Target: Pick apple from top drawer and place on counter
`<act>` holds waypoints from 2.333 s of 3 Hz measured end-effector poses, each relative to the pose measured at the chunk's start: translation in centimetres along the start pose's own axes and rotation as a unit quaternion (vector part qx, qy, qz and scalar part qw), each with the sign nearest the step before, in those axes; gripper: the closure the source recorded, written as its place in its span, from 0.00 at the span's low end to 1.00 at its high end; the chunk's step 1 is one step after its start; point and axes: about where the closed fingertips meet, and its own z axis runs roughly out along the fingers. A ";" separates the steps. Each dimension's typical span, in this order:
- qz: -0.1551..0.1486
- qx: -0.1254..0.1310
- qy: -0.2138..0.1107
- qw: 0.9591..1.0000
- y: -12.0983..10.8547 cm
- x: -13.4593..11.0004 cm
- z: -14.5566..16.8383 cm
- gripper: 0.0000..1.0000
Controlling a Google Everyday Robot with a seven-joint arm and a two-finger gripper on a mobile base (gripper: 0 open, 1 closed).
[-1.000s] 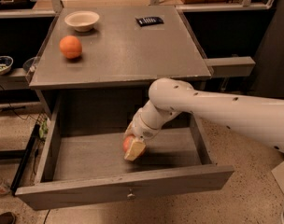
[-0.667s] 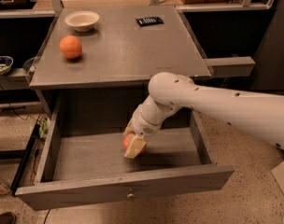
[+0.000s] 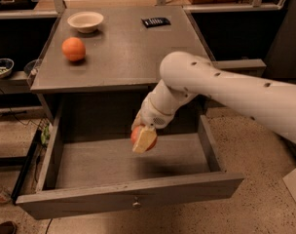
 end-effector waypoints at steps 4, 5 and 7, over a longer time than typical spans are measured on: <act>0.017 0.111 0.027 0.993 -8.0 0.3 -15.9 1.00; 0.015 0.127 0.019 0.992 -8.8 -0.4 -17.6 1.00; 0.031 0.135 0.013 0.990 -9.8 0.5 -17.7 1.00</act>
Offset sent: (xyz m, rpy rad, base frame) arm 0.0401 -0.0611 0.1175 -0.0274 -0.1801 -0.1134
